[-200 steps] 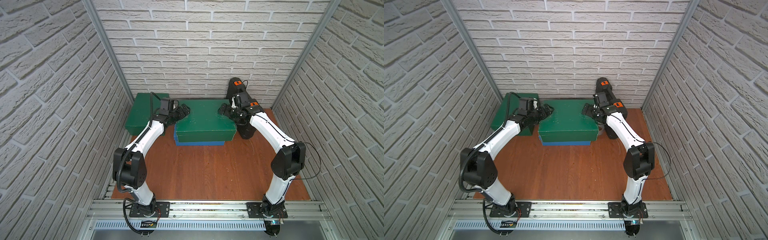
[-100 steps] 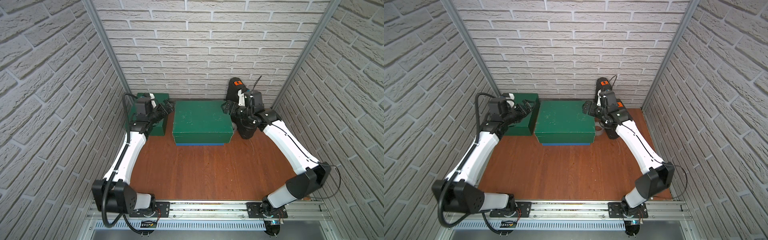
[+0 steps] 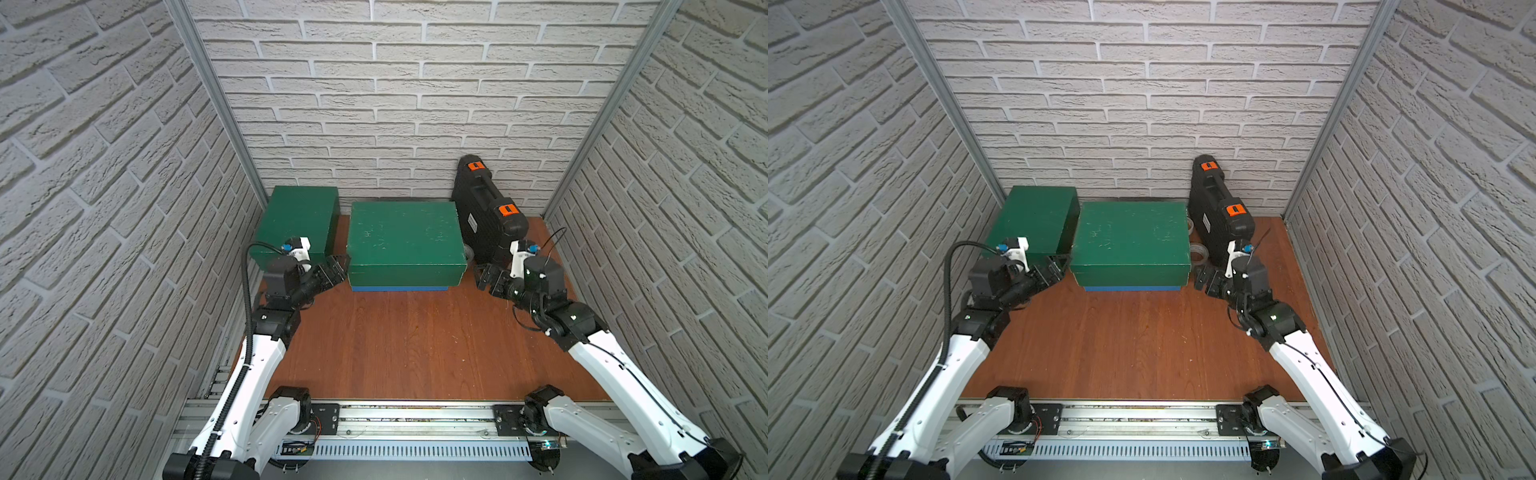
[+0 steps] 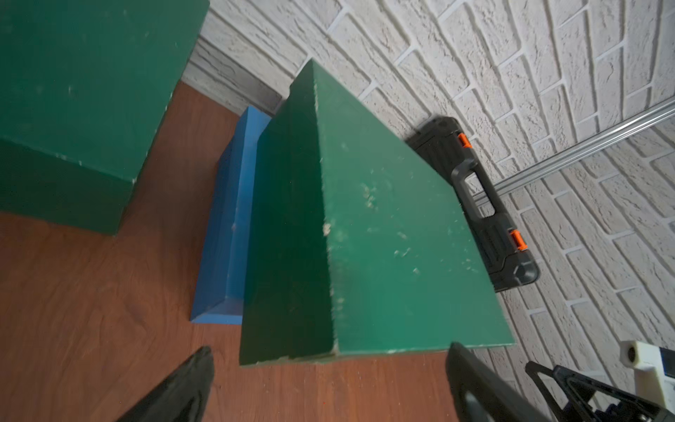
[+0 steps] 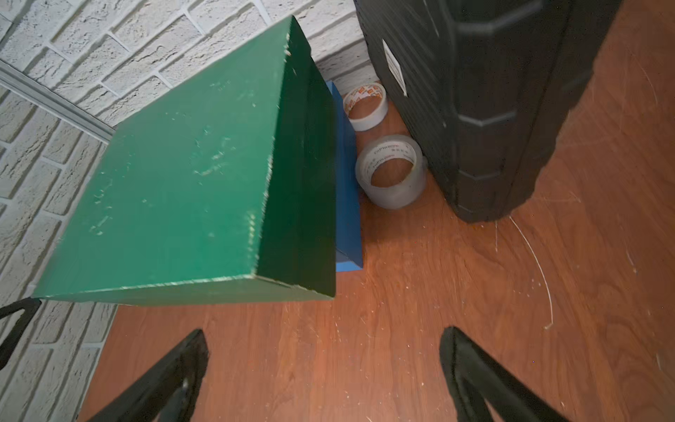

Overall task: Stack the shoeboxes
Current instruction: Place the shoebox at the shoebox, then move the shoebox to the shoebox.

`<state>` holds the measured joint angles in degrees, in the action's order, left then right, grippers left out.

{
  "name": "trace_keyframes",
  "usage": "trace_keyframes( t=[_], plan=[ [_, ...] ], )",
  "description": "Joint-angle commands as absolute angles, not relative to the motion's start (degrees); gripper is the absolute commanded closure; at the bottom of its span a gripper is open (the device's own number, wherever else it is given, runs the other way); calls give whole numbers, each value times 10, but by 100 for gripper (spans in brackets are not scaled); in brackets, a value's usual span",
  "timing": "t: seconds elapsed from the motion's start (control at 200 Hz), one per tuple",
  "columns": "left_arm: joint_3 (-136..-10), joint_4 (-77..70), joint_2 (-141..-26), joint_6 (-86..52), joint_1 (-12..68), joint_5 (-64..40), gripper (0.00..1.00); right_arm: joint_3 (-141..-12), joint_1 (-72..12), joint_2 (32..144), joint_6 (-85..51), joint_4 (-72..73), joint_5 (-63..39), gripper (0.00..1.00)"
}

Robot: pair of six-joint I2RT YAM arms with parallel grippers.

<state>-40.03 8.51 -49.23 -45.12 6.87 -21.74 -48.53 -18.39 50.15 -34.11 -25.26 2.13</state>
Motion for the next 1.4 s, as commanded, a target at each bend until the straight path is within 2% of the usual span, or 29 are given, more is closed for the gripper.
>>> trace_keyframes(
  t=[0.0, 0.125, 0.375, 0.945, 1.395],
  plan=[
    [-344, -8, -462, -448, 78, -246, 2, -438, -185, 456, -356, -169, 28, 1],
    [-318, -25, -479, -442, 82, -236, 2, -409, -185, 473, -368, -135, 14, 1],
    [-332, -80, -545, -437, 86, -238, 2, -454, -201, 579, -362, -129, -6, 1],
    [-411, -47, -662, -419, 86, -209, 2, -579, -220, 782, -357, -150, 11, 1],
    [-439, -32, -692, -408, 80, -195, 2, -591, -220, 805, -360, -139, 5, 2]
  ],
)
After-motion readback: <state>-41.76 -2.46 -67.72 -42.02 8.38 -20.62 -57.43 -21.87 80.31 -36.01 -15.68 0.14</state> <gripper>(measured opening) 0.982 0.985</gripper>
